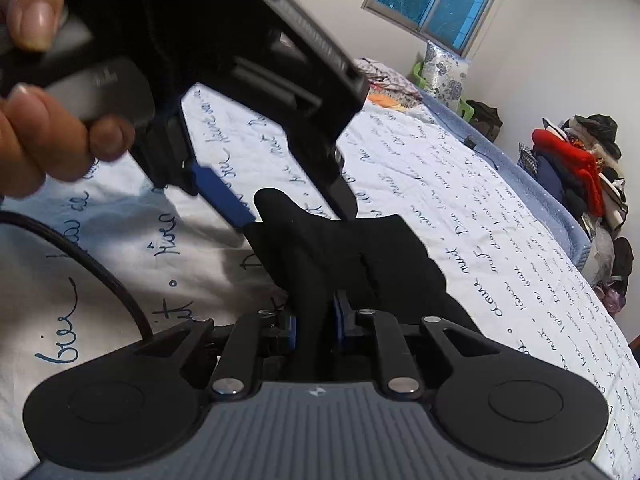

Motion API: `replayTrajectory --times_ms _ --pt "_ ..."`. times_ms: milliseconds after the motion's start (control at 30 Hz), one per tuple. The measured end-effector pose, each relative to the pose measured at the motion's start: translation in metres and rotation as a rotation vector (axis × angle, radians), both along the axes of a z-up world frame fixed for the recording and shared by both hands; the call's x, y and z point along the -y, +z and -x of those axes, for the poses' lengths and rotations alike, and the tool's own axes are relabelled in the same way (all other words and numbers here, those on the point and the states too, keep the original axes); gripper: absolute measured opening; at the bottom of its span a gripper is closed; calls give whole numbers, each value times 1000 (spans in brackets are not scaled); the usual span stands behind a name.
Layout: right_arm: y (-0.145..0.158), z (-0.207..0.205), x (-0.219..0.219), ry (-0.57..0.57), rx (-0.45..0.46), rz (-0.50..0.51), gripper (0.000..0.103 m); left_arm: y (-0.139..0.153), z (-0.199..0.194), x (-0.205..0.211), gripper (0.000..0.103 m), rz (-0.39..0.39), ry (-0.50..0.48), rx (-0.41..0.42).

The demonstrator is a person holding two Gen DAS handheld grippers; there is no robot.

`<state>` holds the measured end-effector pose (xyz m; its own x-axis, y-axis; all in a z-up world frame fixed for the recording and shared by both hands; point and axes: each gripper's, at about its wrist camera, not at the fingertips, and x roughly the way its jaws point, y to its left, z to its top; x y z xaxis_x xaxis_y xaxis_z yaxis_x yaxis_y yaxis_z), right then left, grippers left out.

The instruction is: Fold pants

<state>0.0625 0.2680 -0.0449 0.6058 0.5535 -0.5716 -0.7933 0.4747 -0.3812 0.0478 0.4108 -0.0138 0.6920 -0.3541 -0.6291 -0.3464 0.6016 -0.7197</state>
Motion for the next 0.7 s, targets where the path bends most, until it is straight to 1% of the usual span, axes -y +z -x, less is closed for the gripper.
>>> replayTrajectory --times_ms 67,133,233,300,433,500,533,567,600,633,667,700 --pt "3 -1 3 -4 -2 -12 16 -2 -2 0 72 6 8 -13" --pt "5 -3 5 -8 -3 -19 16 -3 -3 -1 72 4 20 -13" --pt "7 -4 8 -11 -13 -34 16 -4 -3 -5 73 20 33 -10" --pt "8 -3 9 -9 -14 -38 16 -6 -5 -7 74 44 30 -18" --pt "11 -1 10 -4 -11 -47 16 -15 -18 -4 75 119 -4 -25" --pt "12 -1 11 -3 -10 -50 16 -19 -29 -1 75 131 -22 -30" --pt "12 -1 11 -3 -11 -49 16 -22 -35 2 75 133 -15 -44" --pt "12 -2 12 -4 -11 -50 16 -22 -40 5 70 126 -12 -50" --pt "13 -2 12 -6 -11 -52 16 -20 -45 10 52 104 -32 -44" --pt "13 -2 13 -7 -13 -55 16 -17 -50 17 30 69 -56 -44" --pt "14 -3 14 -8 -16 -57 16 -13 -53 23 29 18 -66 -54" --pt "13 -3 14 -13 -24 -57 16 -9 -55 29 19 -35 -69 -56"
